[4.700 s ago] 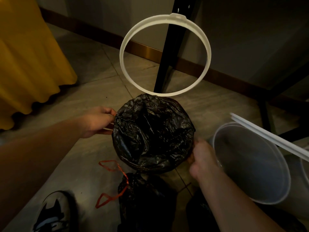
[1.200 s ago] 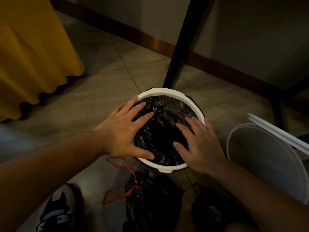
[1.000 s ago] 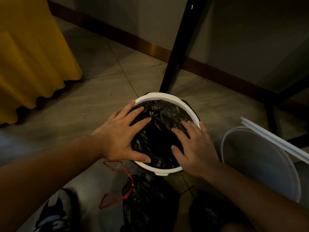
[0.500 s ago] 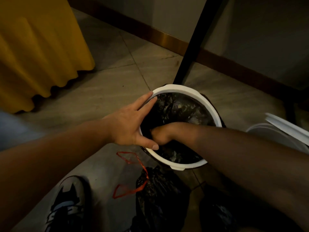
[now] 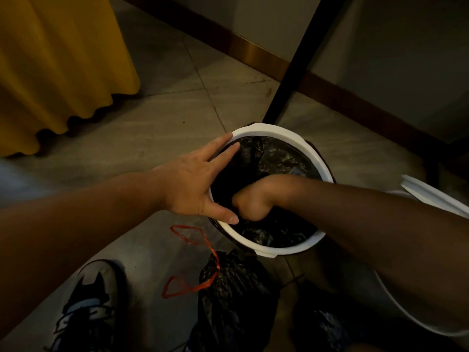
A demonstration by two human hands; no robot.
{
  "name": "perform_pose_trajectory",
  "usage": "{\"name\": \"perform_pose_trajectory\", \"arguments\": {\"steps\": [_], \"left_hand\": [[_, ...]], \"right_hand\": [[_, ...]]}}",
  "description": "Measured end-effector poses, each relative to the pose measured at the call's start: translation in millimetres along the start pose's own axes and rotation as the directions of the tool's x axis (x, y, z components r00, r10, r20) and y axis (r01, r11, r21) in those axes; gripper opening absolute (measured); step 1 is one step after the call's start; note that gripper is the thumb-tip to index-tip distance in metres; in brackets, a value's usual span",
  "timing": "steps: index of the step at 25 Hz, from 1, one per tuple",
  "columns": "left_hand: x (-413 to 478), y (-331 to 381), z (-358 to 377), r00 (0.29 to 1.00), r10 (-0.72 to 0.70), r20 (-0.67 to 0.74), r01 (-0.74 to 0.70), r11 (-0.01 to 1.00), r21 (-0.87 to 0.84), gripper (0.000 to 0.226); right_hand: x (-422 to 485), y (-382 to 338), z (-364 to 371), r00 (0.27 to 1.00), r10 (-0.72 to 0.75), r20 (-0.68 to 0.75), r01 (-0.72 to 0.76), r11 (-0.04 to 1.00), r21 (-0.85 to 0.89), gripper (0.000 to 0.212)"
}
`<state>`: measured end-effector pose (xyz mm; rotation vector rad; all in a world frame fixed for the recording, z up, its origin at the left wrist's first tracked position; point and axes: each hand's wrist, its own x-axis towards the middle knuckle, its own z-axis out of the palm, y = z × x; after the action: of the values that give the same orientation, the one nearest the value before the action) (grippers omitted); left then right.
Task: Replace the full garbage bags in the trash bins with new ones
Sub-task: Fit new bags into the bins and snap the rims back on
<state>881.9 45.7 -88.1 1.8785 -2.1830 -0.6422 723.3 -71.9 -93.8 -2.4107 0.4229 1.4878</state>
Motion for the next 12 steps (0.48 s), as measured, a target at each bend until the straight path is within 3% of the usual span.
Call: {"name": "perform_pose_trajectory", "arguments": {"steps": [3, 4, 6, 8, 10, 12], "left_hand": [[0.2, -0.2, -1.0, 1.0, -0.005, 0.003, 0.005, 1.0, 0.008, 0.149], [0.6, -0.3, -0.5, 1.0, -0.006, -0.001, 0.006, 1.0, 0.004, 0.15], [1.1, 0.2, 0.4, 1.0, -0.006, -0.003, 0.005, 1.0, -0.016, 0.15], [1.6, -0.9, 1.3, 1.0, -0.007, -0.001, 0.007, 0.999, -0.044, 0.15], [1.8, -2.9, 2.2, 1.0, -0.008, 0.001, 0.008, 0.998, -0.07, 0.149], [1.8, -2.9, 2.9, 1.0, -0.008, 0.001, 0.008, 0.996, -0.085, 0.148]], "right_hand": [[-37.4, 27.2, -24.2, 0.977, -0.009, -0.212, 0.069, 0.958, 0.279, 0.042], [-35.1, 38.1, -27.5, 0.974, 0.035, -0.224, 0.041, 0.945, 0.325, 0.041], [-11.9, 44.2, -24.0, 0.973, 0.151, -0.176, -0.105, 0.965, 0.242, 0.045], [24.7, 41.6, -5.9, 0.969, 0.246, -0.02, -0.243, 0.964, 0.107, 0.052], [52.6, 45.2, 8.6, 0.959, 0.273, 0.071, -0.278, 0.959, 0.063, 0.057], [63.6, 54.3, 14.8, 0.95, 0.303, 0.076, -0.308, 0.949, 0.067, 0.058]]}}
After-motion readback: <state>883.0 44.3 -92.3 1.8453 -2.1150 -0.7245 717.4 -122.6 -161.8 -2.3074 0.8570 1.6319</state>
